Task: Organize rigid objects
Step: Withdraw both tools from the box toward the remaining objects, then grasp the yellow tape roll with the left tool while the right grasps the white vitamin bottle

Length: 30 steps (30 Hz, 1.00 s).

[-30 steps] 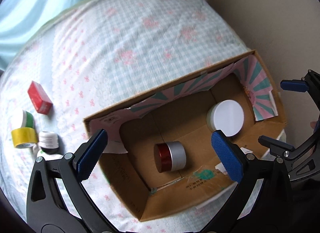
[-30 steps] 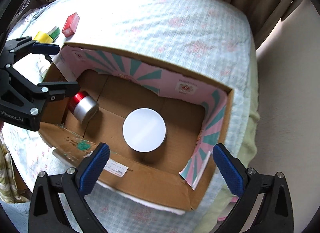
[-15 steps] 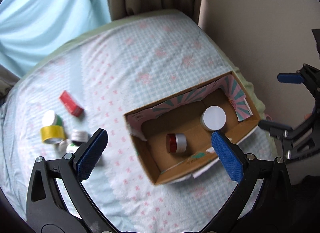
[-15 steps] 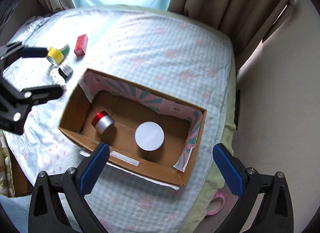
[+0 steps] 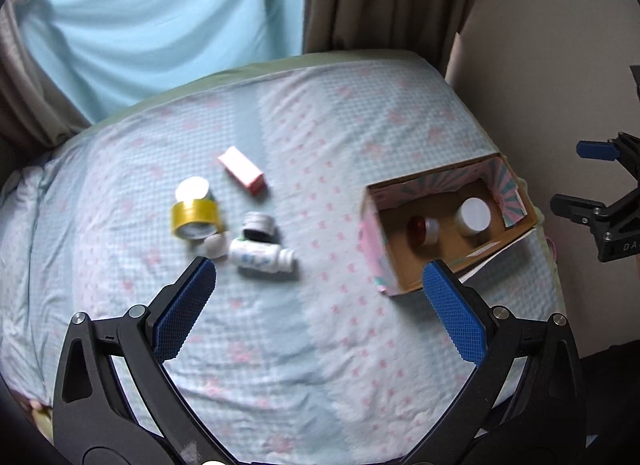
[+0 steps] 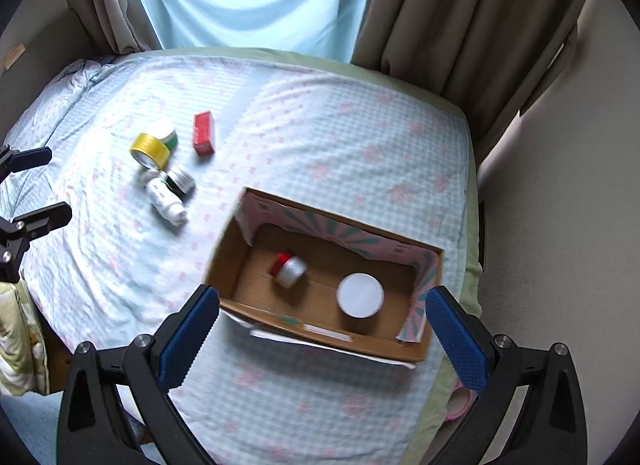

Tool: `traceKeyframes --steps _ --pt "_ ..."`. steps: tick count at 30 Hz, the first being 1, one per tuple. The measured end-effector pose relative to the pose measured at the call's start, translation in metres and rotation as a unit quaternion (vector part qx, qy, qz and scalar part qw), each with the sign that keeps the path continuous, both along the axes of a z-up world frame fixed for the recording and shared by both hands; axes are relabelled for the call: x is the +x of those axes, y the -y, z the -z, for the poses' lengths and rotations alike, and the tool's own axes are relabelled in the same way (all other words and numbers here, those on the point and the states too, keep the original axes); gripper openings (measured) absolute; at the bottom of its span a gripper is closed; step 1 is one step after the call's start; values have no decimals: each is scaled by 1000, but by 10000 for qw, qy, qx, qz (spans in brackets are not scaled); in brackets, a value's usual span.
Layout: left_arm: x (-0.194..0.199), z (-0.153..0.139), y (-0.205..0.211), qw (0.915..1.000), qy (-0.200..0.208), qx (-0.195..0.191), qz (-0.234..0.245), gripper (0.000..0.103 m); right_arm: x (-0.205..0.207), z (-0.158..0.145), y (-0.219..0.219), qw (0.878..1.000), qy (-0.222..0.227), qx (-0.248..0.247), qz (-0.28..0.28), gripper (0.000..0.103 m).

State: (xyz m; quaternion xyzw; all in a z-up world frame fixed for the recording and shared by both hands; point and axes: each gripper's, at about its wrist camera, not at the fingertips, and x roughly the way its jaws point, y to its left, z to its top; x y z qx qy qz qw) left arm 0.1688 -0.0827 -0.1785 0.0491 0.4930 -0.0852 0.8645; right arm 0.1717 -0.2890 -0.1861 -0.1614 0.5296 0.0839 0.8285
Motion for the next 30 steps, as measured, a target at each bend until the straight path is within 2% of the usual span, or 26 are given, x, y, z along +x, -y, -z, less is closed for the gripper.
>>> traceKeyframes --steps 6,14,17,19,24,30 --pt "4 -2 -94 9993 -189 -148 -291 103 -4 -16 -84 9995 122 281 11 103" --pt "58 12 -196 9966 -663 -357 -344 103 16 4 -185 9965 -44 805 -202 103" --pt "89 29 -218 9942 -916 -434 -366 103 30 22 -213 9954 -191 877 -333 103" --pt "112 44 -230 9906 -1138 -615 -450 103 41 37 -228 9947 -311 872 -452 103" --pt "163 90 -248 9782 -1659 -1037 -696 103 72 85 -251 9923 -664 655 -812 103" --pt "213 155 -247 9582 -2304 -1368 -1000 103 101 162 -267 9821 -1065 -87 -1550 103"
